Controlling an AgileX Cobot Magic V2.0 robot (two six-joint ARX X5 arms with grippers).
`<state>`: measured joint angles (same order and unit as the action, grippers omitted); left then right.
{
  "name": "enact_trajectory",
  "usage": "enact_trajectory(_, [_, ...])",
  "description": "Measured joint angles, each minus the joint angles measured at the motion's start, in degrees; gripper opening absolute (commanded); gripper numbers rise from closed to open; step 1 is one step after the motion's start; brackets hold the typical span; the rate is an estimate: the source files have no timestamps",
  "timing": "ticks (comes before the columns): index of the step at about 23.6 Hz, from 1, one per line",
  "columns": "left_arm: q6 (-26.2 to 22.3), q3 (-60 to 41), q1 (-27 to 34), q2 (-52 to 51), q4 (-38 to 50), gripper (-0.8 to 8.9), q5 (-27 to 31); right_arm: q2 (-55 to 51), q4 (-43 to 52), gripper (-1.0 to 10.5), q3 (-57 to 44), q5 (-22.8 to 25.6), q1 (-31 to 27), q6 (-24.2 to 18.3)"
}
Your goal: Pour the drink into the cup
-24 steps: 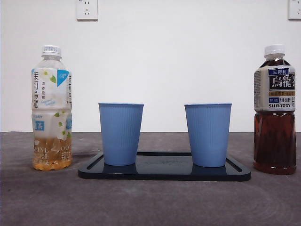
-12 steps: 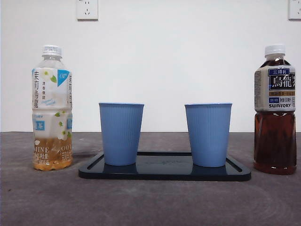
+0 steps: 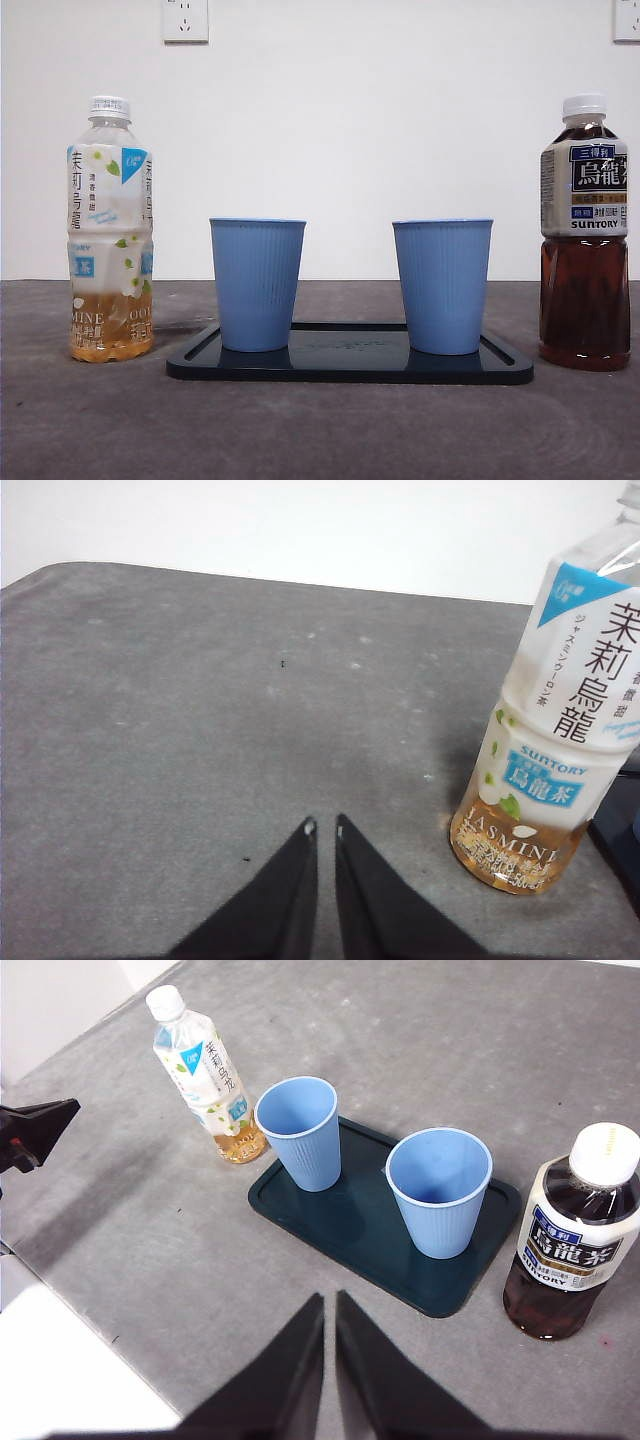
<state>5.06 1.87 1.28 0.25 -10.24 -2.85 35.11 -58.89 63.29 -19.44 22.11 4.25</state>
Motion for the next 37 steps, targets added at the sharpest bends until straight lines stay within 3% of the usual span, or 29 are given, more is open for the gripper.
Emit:
enact_trajectory(4, [0.0, 0.0, 0.0, 0.0, 0.0, 0.28, 0.0, -0.4, 1.8, 0.1, -0.1, 1.6, -0.4, -0.6])
enact_trajectory(6, [0.0, 0.0, 0.0, 0.0, 0.0, 0.28, 0.0, -2.5, 8.5, 0.1, -3.8, 9.3, -3.6, -3.9])
enact_trajectory(9, [0.0, 0.0, 0.0, 0.0, 0.0, 0.28, 0.0, -10.7, 24.8, 0.1, -21.7, 19.9, -10.4, -10.3])
enact_trajectory(12, [0.0, 0.0, 0.0, 0.0, 0.0, 0.28, 0.0, -21.4, 42.3, 0.1, -42.0, 20.6, -16.4, -12.5])
enact_trajectory(15, [0.0, 0.0, 0.0, 0.0, 0.0, 0.28, 0.0, -27.2, 50.4, 0.1, -52.0, 20.7, -19.0, -13.0])
enact_trajectory(20, [0.0, 0.0, 0.0, 0.0, 0.0, 0.28, 0.0, -32.0, 51.2, 0.1, -59.9, 20.5, -19.9, -12.9])
enact_trajectory(37, [0.0, 0.0, 0.0, 0.0, 0.0, 0.28, 0.0, -34.8, 49.4, 0.1, -62.4, 20.8, -20.0, -8.2])
